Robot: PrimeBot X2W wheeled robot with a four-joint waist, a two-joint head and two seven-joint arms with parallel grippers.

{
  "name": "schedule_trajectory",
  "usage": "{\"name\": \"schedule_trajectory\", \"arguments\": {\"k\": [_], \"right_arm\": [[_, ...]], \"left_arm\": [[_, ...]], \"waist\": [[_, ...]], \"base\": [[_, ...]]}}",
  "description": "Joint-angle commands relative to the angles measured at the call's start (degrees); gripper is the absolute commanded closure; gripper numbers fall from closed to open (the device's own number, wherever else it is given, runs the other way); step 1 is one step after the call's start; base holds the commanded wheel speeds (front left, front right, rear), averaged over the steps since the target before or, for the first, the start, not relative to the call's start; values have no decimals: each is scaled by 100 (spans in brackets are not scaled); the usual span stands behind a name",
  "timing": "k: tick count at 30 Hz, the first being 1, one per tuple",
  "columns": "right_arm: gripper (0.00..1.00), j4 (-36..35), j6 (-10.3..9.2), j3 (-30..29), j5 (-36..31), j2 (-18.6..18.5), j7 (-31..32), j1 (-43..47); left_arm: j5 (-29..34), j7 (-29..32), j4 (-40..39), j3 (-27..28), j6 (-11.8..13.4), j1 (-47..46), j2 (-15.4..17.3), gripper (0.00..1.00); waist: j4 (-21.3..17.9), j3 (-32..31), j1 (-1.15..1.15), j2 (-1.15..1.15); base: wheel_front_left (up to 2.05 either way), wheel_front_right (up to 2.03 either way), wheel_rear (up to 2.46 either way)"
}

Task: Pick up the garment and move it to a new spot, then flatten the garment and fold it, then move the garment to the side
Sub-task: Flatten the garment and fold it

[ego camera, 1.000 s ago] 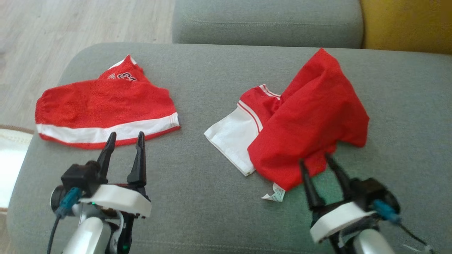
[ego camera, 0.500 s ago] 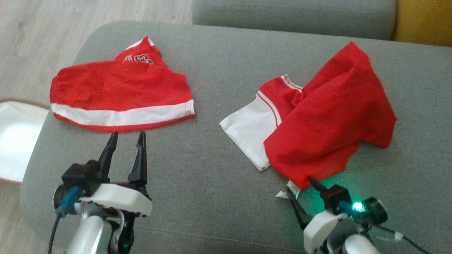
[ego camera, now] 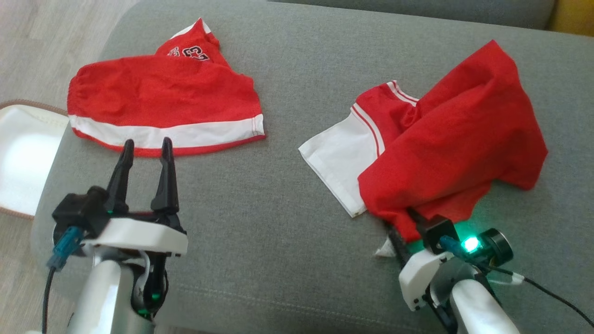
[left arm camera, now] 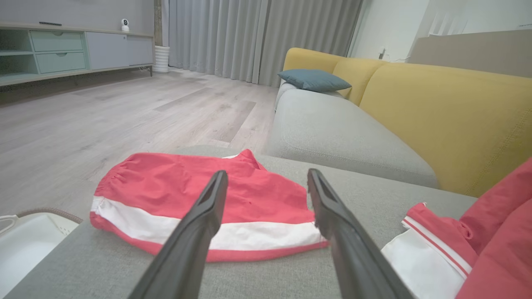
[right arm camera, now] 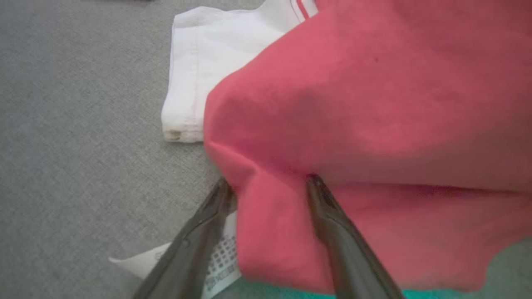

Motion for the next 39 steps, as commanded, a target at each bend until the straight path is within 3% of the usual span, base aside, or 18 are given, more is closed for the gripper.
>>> {"name": "schedule_trajectory", "arguments": {"k": [1,12,20,24,27,31,34,36,39], "right_arm": [[100,4,-4,153,32,-22,75,-118],[100,-389,-4,676,599,-22,-590,-417],[100,-1200,-4,1617,1297,-22,-760,-1140],[100,-1799,-4,1800,1857,-22,-735,-1624],[100,-2163,-4,1624,2121,-22,-595,-1939],[100,-2341,-4,883,2342,-113,-129,-2201],[100,-2176,-4,190,2513,-508,397,-2278],[100,-1969,-4,-86,2554,-905,813,-2230],[100,-1719,-4,-354,2780,-1193,1222,-2138]], "left_arm": [[83,-45,-165,272,-42,-268,10,0],[301,-45,-52,513,-222,-79,-175,0],[339,-45,6,596,-238,222,-264,0],[353,-45,-33,643,-210,386,-288,0],[350,-45,-96,718,-195,488,-299,0],[356,-45,-160,774,-184,569,-311,0],[359,-45,-172,750,-196,559,-319,0],[362,-45,-166,728,-207,534,-322,0],[341,-45,-160,738,-215,515,-325,0]], "waist": [[-31,-41,0,0],[-304,-555,0,0],[-375,-1081,0,0],[-411,-1225,0,0],[-478,-1254,0,0],[-598,-1217,0,0],[-663,-1161,0,0],[-692,-1116,0,0],[-750,-1019,0,0]], "base": [[0,0,0],[0,0,0],[0,0,0],[0,0,0],[0,0,0],[0,0,0],[0,0,0],[0,0,0],[0,0,0]]}}
